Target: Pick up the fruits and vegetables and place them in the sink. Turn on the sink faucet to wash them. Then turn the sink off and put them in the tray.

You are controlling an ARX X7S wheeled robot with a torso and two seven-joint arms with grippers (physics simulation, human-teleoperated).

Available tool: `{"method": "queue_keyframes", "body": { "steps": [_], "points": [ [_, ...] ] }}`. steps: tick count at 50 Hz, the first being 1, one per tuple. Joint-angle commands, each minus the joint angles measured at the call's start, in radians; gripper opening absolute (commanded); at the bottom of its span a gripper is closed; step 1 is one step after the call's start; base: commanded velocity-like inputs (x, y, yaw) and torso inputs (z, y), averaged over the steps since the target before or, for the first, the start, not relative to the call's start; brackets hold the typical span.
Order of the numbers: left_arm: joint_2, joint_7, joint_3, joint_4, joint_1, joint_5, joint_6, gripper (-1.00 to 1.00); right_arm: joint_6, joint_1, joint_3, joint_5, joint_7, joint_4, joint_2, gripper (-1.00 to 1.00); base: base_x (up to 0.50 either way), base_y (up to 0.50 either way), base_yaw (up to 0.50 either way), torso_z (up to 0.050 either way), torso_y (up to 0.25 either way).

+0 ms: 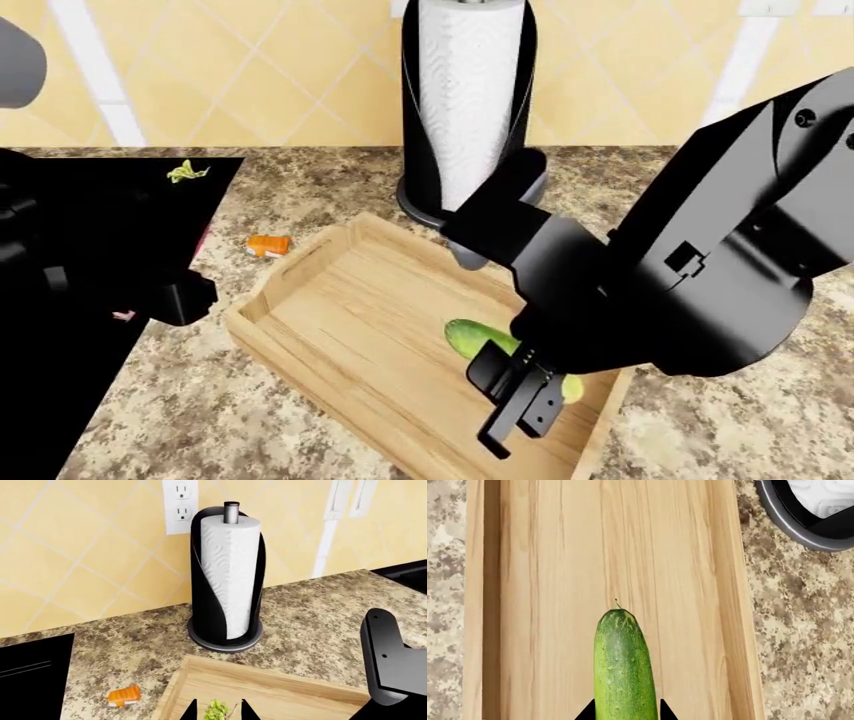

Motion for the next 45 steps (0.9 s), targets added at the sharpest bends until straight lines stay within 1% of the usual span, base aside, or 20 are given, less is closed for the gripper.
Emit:
{"method": "queue_keyframes", "body": {
  "steps": [1, 21, 22, 37, 42, 45],
  "points": [
    [-0.001, -0.001, -0.002, -0.003, 0.001, 0.000, 0.002, -1.00, 0.005, -0.021, -0.002, -0.033, -0.017, 0.008, -0.005, -1.00, 0.00, 0.00, 0.00, 0.000, 0.000],
    [0.000, -0.004, -0.006, -0.002, 0.005, 0.000, 0.006, -1.00, 0.001, -0.023, -0.021, -0.038, -0.028, 0.014, 0.002, -1.00, 0.00, 0.00, 0.00, 0.000, 0.000],
    [0.000, -0.004, -0.007, -0.001, 0.005, -0.001, 0.006, -1.00, 0.001, -0.023, -0.021, -0.038, -0.028, 0.014, 0.002, 1.00, 0.00, 0.00, 0.00, 0.000, 0.000],
    [0.008, -0.013, -0.008, -0.005, 0.000, -0.006, 0.000, -1.00, -0.010, 0.017, -0.019, -0.015, -0.025, 0.003, 0.022, 1.00, 0.00, 0.00, 0.00, 0.000, 0.000],
    [0.035, -0.026, 0.005, -0.024, -0.011, -0.021, -0.015, -1.00, -0.024, 0.080, 0.000, 0.031, -0.009, -0.026, 0.070, 1.00, 0.00, 0.00, 0.00, 0.000, 0.000],
    [0.065, -0.047, 0.022, -0.043, -0.029, -0.039, -0.038, -1.00, -0.032, 0.114, 0.004, 0.056, 0.007, -0.043, 0.112, 1.00, 0.00, 0.00, 0.00, 0.000, 0.000]
  ]
}}
